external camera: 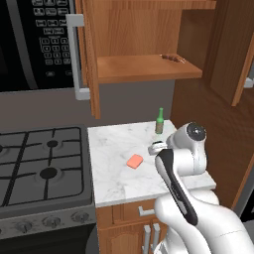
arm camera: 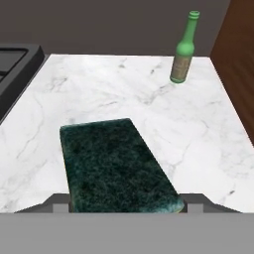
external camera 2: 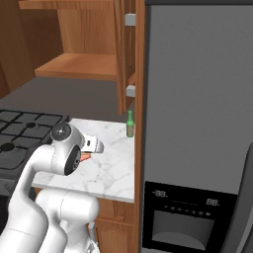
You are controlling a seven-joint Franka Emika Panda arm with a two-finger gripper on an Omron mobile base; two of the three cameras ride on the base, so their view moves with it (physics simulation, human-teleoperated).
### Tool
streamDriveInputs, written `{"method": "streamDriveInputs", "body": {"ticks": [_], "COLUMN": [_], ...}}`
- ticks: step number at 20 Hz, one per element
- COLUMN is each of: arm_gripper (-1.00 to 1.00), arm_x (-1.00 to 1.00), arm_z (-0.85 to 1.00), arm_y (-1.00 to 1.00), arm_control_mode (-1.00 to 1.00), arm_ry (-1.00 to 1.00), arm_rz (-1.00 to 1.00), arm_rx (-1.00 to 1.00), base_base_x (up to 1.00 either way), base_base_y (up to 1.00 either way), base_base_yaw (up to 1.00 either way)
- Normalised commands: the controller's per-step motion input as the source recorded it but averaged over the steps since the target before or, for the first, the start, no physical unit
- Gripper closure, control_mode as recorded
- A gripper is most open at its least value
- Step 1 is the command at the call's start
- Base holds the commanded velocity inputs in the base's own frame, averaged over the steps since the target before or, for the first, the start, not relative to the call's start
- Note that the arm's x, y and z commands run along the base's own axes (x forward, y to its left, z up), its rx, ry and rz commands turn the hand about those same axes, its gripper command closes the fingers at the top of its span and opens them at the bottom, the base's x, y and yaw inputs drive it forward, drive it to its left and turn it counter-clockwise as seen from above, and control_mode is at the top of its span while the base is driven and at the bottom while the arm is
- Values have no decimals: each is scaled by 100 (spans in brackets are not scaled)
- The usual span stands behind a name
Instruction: Pick the bar soap and sponge from the cabinet and place them on the counter.
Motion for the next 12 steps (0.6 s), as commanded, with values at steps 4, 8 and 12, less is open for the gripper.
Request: {"method": "streamDriveInputs", "body": {"ticks": [4, 8, 12], "arm_gripper": [100, 100, 100], "arm_x": [0, 11, 22], "arm_z": [-53, -49, -41], "arm_y": [0, 0, 0], "arm_control_mode": [-100, -100, -100], "arm_ry": [0, 0, -5], "arm_rz": [0, 0, 0], "arm_rx": [0, 0, 0], "base_base_x": [0, 0, 0], "base_base_y": [0, 0, 0], "base_base_yaw": [0, 0, 0]}}
